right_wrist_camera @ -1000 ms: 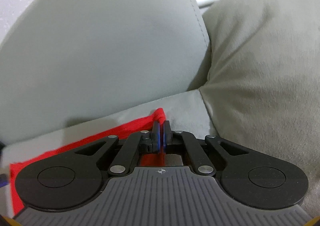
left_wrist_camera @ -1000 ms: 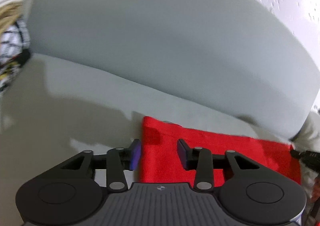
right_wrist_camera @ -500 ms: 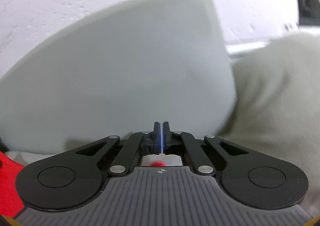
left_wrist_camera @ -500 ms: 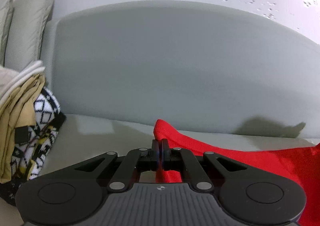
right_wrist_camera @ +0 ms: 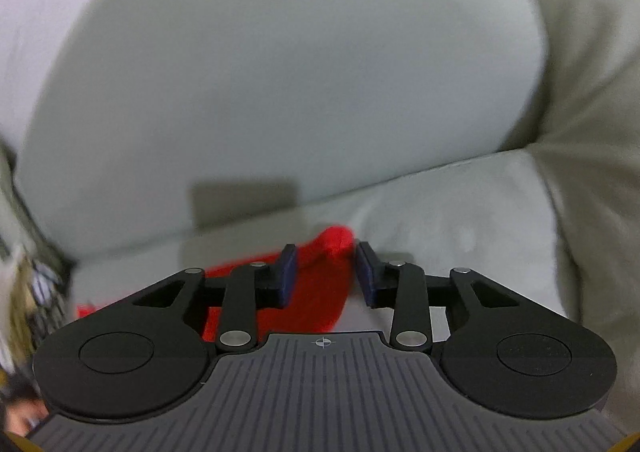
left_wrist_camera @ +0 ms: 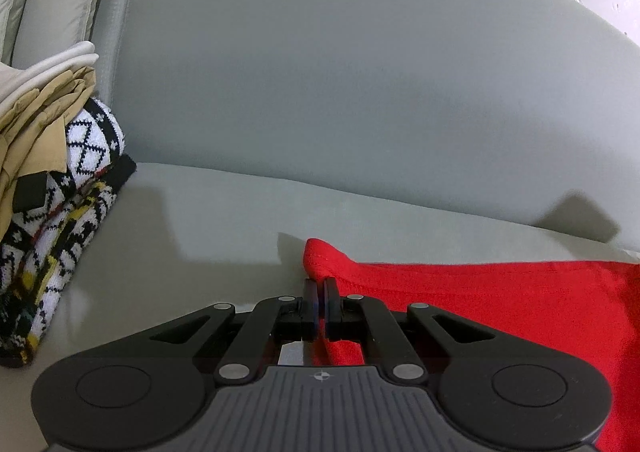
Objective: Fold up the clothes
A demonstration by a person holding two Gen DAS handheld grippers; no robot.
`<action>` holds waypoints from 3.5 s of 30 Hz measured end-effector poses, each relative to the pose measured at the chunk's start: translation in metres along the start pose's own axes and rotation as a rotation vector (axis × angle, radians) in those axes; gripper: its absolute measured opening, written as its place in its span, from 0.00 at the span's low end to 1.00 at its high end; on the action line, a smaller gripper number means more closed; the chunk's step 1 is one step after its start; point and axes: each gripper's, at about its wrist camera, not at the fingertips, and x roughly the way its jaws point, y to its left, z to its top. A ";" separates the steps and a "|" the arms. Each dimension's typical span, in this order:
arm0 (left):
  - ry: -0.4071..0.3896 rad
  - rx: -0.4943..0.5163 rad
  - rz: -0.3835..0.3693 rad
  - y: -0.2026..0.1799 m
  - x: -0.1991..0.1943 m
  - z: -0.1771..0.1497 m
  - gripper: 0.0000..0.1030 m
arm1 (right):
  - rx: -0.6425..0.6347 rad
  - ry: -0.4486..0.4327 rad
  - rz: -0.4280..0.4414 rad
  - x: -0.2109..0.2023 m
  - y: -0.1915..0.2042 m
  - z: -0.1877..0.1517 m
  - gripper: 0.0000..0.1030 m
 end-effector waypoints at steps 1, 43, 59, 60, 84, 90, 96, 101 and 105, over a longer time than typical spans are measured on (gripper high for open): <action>-0.002 -0.005 -0.003 0.000 -0.002 0.000 0.02 | -0.063 -0.013 -0.032 0.001 0.007 -0.001 0.04; 0.241 0.042 -0.201 -0.088 -0.222 -0.162 0.06 | -0.118 -0.048 -0.032 -0.173 0.020 -0.118 0.36; 0.178 0.050 -0.167 -0.090 -0.266 -0.190 0.11 | 0.026 -0.046 -0.327 -0.163 -0.023 -0.194 0.06; 0.156 0.052 -0.183 -0.094 -0.275 -0.191 0.11 | 0.005 -0.050 -0.282 -0.172 -0.011 -0.199 0.09; 0.264 0.209 -0.280 -0.120 -0.330 -0.269 0.16 | -0.359 0.142 -0.132 -0.269 0.118 -0.349 0.41; 0.083 -0.158 -0.326 -0.009 -0.371 -0.225 0.34 | -0.348 0.184 -0.102 -0.285 0.147 -0.349 0.41; -0.121 -0.731 -0.170 0.166 -0.347 -0.231 0.42 | -0.122 -0.011 0.194 -0.355 0.168 -0.293 0.71; -0.097 -1.037 -0.157 0.260 -0.280 -0.254 0.42 | 0.002 -0.141 0.231 -0.380 0.173 -0.272 0.71; -0.151 -1.128 -0.211 0.290 -0.243 -0.247 0.40 | 0.050 -0.207 0.259 -0.395 0.181 -0.260 0.71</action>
